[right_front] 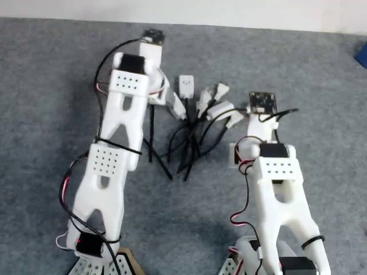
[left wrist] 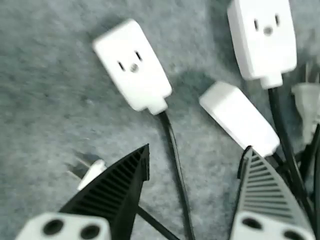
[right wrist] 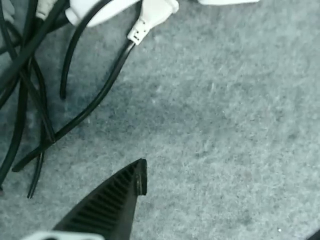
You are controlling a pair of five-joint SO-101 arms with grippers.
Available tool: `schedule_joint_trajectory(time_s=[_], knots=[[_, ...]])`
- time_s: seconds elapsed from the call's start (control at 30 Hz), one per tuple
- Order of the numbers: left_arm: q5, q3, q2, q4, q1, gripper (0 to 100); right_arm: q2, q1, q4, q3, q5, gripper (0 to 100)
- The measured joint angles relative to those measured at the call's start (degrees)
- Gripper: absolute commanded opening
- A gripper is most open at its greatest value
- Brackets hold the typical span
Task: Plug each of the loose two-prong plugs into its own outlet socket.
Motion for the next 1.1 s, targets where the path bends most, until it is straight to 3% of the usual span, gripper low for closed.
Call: schedule_joint_trajectory(time_s=[0.23, 0.8, 1.1], knots=[[-2.3, 1.6, 6.0, -2.6, 5.9, 29, 0.0, -1.3, -0.2, 0.0, 0.0, 52.2], [-5.3, 1.2, 9.2, -13.1, 5.8, 30, 0.0, -1.5, -0.2, 0.0, 0.0, 52.2], [3.3, -5.0, 9.9, -14.2, 6.0, 30, 0.0, -3.3, -0.2, 1.4, 0.0, 52.2]])
